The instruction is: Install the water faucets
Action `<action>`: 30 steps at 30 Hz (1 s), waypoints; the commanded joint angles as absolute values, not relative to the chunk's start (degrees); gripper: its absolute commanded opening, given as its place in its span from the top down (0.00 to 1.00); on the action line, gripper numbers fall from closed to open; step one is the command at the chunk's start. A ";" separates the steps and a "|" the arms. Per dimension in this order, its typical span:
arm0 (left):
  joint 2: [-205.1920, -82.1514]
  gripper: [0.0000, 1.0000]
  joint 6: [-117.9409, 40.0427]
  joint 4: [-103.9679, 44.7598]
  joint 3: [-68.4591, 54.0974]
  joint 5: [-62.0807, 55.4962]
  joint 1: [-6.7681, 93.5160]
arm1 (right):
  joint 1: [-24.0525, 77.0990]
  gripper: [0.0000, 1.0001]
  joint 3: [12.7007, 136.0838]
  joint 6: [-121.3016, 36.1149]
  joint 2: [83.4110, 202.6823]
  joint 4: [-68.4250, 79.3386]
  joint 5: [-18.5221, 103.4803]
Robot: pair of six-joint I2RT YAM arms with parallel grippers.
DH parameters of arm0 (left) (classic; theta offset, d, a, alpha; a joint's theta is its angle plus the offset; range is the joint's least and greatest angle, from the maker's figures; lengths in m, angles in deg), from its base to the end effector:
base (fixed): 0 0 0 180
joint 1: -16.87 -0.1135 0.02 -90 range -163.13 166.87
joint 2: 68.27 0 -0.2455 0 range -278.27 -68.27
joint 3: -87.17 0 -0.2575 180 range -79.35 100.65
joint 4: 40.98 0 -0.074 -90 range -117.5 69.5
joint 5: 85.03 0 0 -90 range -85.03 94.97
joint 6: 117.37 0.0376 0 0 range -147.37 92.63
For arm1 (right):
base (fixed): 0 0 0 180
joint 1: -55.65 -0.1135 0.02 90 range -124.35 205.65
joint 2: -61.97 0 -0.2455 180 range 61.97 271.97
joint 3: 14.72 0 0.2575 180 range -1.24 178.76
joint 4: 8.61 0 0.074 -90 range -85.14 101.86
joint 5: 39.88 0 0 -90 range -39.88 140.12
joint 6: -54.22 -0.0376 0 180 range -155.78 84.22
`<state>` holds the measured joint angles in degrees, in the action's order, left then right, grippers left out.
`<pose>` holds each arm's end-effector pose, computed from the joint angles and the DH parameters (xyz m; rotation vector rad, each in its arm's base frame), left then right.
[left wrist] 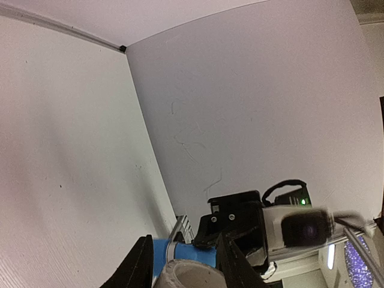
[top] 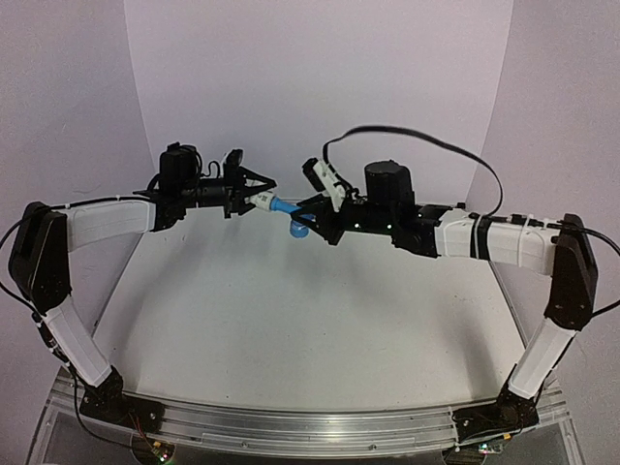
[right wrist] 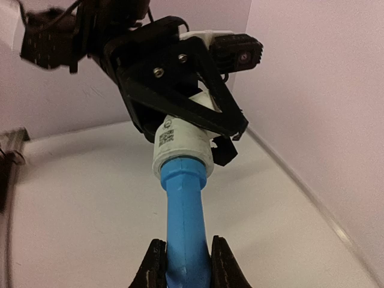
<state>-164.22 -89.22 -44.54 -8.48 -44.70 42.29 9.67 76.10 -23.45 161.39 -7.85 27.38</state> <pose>0.3445 -0.1955 0.2921 0.1319 2.0468 -1.7781 0.2828 0.3136 0.2995 -1.1192 1.3900 0.7707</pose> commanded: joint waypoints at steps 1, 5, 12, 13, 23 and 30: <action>-162.08 1.00 -80.29 -46.92 -7.31 -40.26 42.70 | 15.46 1.00 81.93 -80.34 165.35 -21.78 3.26; -161.66 1.00 -76.33 -46.92 -8.27 -37.76 42.71 | 17.06 1.00 83.79 -105.65 169.49 -31.31 -2.84; -161.78 1.00 -75.45 -46.92 -11.35 -34.59 42.73 | 19.06 0.75 78.32 -108.60 167.89 -28.54 1.12; -161.46 1.00 -75.14 -46.92 -11.95 -34.18 42.72 | 19.56 0.70 77.19 -109.44 167.84 -28.83 1.29; -160.16 1.00 -81.68 -40.88 -19.37 -25.75 36.39 | 21.16 0.09 79.56 -66.05 155.12 9.94 22.88; -161.75 1.00 -85.60 -40.86 -27.95 -21.84 28.32 | 21.18 0.02 76.75 -52.03 145.70 21.44 42.17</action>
<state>-162.61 -83.24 -39.89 -25.40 -25.58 31.65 21.32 76.34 -65.37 150.56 11.54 27.75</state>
